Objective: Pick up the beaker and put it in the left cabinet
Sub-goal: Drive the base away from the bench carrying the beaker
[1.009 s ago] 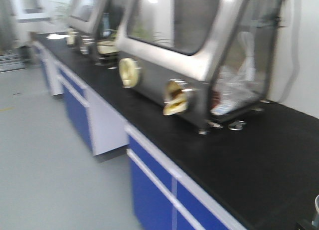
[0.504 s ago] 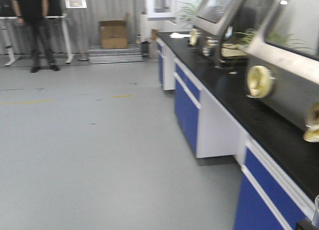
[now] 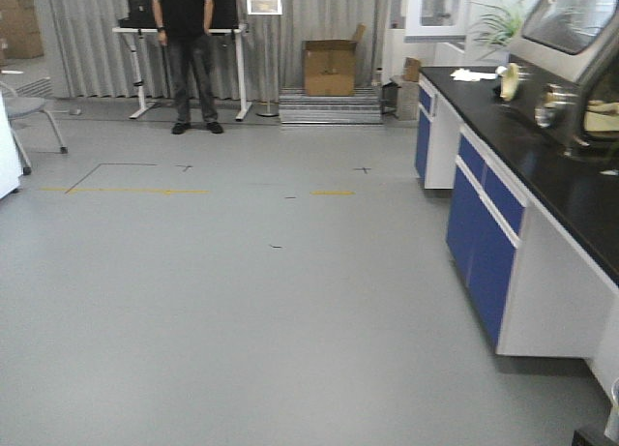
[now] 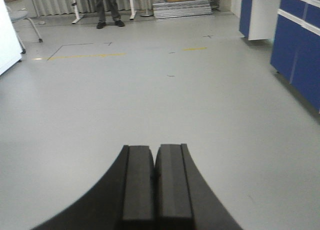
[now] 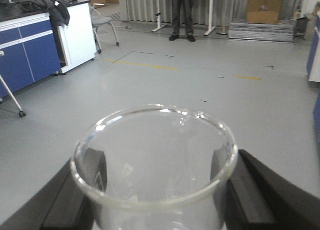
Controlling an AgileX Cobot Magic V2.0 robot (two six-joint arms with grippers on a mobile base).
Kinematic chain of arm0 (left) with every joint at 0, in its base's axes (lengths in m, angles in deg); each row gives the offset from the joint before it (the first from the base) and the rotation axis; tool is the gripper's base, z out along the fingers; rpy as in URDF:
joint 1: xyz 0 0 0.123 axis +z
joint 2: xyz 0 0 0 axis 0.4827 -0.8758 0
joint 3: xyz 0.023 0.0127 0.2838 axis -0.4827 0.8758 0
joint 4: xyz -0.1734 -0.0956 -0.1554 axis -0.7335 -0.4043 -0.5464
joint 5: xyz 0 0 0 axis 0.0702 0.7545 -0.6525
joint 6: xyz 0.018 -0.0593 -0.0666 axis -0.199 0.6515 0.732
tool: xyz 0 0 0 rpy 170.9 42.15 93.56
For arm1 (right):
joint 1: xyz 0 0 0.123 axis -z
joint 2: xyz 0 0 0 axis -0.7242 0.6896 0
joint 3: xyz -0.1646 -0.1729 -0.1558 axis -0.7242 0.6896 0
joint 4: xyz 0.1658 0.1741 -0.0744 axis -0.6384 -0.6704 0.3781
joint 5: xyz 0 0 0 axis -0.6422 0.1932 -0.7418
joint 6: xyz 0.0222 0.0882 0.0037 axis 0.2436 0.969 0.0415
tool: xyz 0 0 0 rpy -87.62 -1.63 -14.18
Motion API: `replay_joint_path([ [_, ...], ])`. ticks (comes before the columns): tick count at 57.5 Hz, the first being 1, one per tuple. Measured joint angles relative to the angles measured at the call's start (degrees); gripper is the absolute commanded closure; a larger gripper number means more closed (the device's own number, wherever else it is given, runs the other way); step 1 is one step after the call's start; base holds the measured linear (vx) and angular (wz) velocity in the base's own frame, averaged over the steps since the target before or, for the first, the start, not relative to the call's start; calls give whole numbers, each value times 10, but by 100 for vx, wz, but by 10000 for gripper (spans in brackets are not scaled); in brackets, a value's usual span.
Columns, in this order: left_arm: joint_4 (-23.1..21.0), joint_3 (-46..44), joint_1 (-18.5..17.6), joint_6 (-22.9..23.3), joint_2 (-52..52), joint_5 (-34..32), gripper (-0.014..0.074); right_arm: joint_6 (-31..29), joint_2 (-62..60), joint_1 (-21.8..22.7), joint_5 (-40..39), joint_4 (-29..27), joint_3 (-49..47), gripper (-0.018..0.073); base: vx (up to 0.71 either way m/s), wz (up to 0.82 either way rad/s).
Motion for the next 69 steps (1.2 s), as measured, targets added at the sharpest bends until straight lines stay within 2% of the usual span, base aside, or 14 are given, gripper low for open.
replay_joint_path([
  [69, 0, 0, 0, 0, 0, 0, 593, 0, 0, 0, 0, 0, 0, 560, 57, 11],
])
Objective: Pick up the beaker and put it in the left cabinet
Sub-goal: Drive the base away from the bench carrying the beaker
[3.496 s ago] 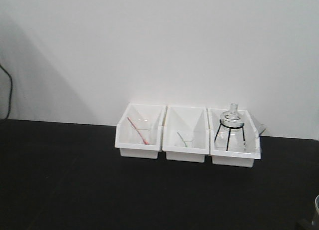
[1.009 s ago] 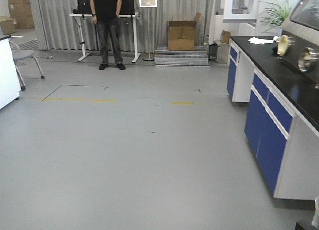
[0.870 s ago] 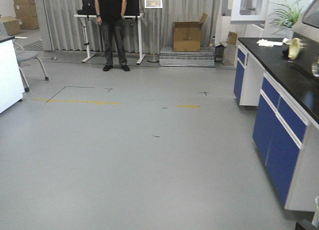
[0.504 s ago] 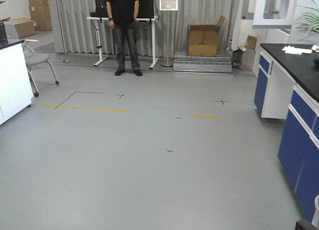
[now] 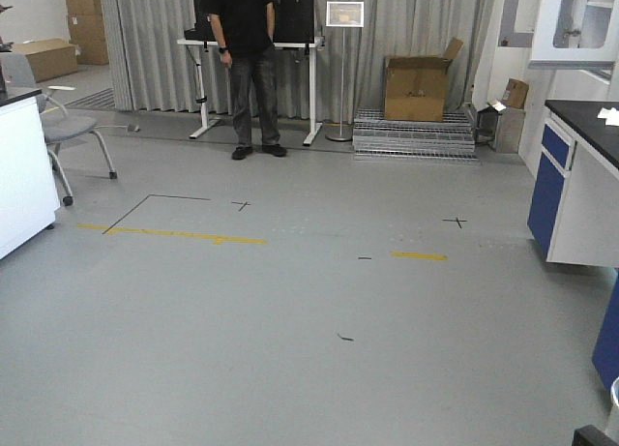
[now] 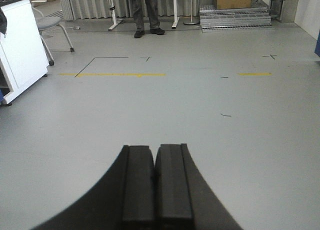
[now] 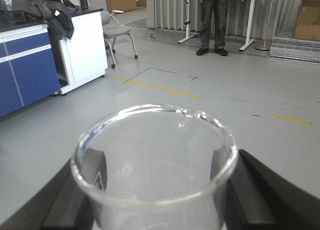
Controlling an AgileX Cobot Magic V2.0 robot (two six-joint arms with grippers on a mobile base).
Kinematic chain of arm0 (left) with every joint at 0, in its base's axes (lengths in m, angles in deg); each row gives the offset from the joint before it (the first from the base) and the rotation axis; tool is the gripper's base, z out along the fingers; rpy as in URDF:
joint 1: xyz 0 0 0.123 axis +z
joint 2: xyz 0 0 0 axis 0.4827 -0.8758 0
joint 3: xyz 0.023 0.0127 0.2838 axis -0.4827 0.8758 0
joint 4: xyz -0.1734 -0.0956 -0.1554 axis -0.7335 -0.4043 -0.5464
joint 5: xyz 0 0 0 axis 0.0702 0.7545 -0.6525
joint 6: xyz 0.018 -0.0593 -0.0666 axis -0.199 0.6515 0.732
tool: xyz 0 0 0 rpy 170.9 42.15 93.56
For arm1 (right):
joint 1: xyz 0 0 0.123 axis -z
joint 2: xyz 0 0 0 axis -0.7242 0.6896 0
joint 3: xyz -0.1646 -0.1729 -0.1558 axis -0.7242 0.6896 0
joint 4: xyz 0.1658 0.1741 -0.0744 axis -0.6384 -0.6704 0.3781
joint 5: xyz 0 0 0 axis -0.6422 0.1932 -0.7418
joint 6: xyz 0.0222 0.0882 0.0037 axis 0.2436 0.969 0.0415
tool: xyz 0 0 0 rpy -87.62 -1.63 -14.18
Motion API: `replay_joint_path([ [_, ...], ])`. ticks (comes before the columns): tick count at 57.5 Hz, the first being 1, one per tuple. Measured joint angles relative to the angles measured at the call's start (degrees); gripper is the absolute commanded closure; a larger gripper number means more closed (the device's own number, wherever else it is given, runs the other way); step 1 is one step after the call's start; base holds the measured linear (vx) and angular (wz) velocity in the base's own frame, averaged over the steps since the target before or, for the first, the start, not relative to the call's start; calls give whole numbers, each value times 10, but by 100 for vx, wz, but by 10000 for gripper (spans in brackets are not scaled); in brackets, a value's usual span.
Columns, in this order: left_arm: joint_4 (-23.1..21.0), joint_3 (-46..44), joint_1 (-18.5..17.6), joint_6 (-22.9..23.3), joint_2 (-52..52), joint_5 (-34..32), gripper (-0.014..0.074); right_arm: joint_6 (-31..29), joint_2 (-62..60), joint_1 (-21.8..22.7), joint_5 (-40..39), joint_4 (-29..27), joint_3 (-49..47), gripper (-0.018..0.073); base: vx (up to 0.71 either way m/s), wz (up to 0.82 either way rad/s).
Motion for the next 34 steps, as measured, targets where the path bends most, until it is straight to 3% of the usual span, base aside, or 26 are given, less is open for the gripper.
replay_joint_path([
  [34, 0, 0, 0, 0, 0, 0, 593, 0, 0, 0, 0, 0, 0, 560, 60, 1],
])
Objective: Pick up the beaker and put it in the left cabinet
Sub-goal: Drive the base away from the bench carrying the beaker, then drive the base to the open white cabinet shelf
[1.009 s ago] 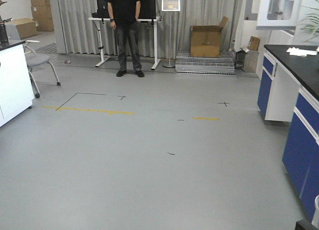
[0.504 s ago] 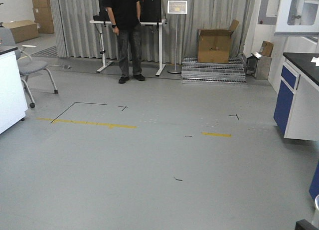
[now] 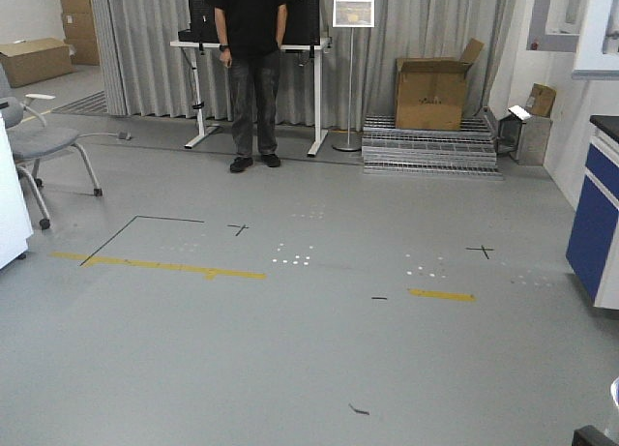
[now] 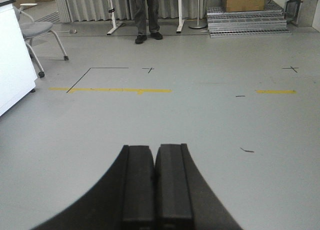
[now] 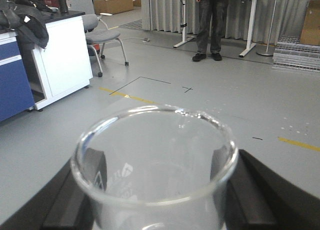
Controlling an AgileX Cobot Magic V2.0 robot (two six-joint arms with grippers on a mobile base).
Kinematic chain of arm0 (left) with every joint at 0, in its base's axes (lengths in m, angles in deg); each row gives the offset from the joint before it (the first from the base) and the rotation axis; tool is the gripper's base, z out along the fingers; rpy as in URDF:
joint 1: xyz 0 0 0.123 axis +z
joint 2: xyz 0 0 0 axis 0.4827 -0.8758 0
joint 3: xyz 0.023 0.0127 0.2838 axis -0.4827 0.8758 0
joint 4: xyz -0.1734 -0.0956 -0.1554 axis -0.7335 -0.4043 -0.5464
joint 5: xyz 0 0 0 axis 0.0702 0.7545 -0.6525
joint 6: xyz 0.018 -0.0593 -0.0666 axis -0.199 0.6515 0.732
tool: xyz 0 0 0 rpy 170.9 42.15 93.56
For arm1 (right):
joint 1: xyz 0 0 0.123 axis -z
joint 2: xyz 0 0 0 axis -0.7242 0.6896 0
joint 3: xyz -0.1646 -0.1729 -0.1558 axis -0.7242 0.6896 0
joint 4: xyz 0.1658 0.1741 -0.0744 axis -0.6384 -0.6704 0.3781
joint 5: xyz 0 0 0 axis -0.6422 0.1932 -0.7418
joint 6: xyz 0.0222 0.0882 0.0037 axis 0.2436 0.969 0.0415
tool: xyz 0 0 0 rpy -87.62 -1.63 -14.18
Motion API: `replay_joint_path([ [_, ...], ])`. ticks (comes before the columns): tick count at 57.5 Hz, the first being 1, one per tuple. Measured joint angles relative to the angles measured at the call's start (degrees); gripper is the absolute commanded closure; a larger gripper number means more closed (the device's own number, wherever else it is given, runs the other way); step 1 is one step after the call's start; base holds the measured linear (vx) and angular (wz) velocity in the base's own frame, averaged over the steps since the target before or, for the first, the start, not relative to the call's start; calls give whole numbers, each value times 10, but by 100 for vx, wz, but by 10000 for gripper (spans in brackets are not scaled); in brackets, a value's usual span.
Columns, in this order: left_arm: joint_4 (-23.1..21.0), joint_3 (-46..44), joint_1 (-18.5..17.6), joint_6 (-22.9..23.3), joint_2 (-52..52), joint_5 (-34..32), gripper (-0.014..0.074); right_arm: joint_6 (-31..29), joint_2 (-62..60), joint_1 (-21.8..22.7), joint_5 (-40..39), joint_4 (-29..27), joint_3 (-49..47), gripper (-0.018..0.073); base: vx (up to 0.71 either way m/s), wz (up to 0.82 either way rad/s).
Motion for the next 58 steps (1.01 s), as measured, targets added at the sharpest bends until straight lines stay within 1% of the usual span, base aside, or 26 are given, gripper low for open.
replay_joint_path([
  [22, 0, 0, 0, 0, 0, -1, 593, 0, 0, 0, 0, 0, 0, 560, 63, -4],
  [58, 0, 0, 0, 0, 0, 0, 593, 0, 0, 0, 0, 0, 0, 560, 64, -13],
])
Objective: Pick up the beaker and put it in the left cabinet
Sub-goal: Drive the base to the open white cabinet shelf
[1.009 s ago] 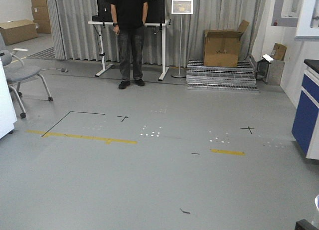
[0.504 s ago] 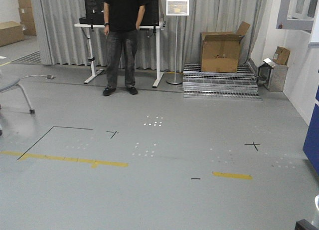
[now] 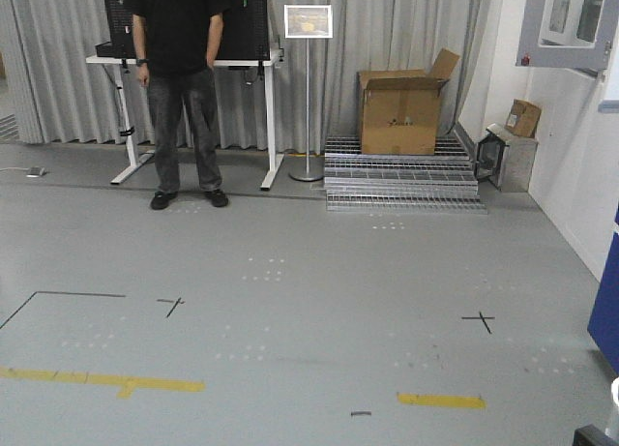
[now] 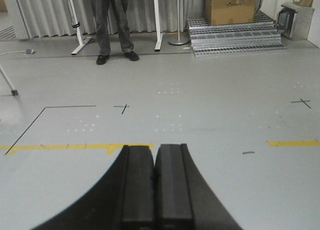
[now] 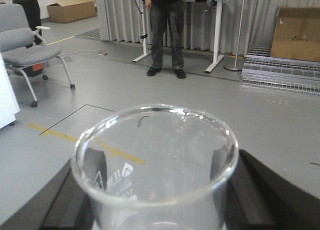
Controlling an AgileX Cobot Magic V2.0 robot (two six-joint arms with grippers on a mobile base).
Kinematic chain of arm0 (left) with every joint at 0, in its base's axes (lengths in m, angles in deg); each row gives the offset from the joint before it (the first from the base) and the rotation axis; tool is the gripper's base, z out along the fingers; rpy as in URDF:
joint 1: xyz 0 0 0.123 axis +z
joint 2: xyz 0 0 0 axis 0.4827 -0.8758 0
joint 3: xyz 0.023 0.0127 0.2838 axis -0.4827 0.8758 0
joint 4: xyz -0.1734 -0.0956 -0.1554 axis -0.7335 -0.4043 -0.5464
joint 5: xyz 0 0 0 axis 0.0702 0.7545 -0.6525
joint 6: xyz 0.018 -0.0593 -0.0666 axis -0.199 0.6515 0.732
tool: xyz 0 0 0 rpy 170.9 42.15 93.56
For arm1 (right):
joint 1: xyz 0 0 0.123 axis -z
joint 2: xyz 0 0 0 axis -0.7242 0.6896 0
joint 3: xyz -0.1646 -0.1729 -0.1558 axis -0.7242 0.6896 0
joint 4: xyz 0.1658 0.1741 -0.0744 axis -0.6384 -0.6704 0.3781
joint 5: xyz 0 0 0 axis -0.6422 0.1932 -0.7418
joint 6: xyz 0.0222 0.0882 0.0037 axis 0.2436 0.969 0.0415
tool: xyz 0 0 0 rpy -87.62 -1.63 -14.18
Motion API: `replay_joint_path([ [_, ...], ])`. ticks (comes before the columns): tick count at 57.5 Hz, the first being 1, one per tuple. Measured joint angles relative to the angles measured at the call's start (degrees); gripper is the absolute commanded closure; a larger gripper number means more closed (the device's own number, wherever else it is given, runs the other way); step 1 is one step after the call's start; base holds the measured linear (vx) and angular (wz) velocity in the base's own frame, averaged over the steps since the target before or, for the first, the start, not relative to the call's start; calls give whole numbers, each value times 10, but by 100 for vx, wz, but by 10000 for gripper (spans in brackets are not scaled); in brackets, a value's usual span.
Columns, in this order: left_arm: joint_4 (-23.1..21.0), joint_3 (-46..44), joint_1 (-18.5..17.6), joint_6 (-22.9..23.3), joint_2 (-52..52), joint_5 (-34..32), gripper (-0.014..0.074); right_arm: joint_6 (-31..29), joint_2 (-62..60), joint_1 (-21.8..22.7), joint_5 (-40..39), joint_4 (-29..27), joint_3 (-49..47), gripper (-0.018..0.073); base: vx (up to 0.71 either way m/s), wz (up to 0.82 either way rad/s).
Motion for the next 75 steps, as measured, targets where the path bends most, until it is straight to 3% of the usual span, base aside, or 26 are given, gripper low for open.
replay_joint_path([
  [75, 0, 0, 0, 0, 0, 0, 593, 0, 0, 0, 1, 0, 0, 560, 69, -5],
])
